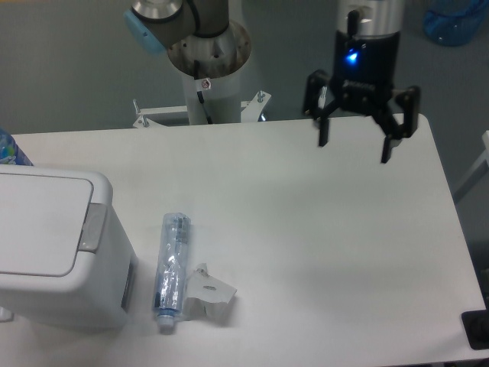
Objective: Open the trash can
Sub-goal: 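Move the open gripper toward the white trash can lid, then lower the open gripper down beside the trash can's lid edge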
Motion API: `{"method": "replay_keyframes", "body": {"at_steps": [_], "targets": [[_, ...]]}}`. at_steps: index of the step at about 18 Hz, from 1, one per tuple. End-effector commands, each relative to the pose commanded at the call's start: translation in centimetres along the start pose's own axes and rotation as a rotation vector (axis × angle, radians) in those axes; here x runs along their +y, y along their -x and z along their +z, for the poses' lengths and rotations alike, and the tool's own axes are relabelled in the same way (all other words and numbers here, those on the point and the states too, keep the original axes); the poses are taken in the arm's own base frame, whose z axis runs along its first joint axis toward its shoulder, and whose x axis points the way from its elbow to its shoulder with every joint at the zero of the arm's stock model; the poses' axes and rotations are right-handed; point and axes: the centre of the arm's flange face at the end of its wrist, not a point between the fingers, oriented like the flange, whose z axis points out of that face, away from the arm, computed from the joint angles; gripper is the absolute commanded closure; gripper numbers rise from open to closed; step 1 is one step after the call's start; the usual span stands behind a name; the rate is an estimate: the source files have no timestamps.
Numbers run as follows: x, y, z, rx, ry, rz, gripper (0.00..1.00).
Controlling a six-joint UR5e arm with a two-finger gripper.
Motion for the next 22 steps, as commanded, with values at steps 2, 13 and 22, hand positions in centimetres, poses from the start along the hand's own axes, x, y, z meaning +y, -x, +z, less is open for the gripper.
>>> {"method": "replay_keyframes", "body": {"at_steps": [2,13,22], "targets": [[-0.8,-2.0,1.0,0.023,-0.004,-0.048,0.00],[-8.2,-12.7,6.2,0.156,-0.038,-0.282,0.00],[-9.5,-17.1,9.2,0.216,-0.011,-0.420,0.00]]}}
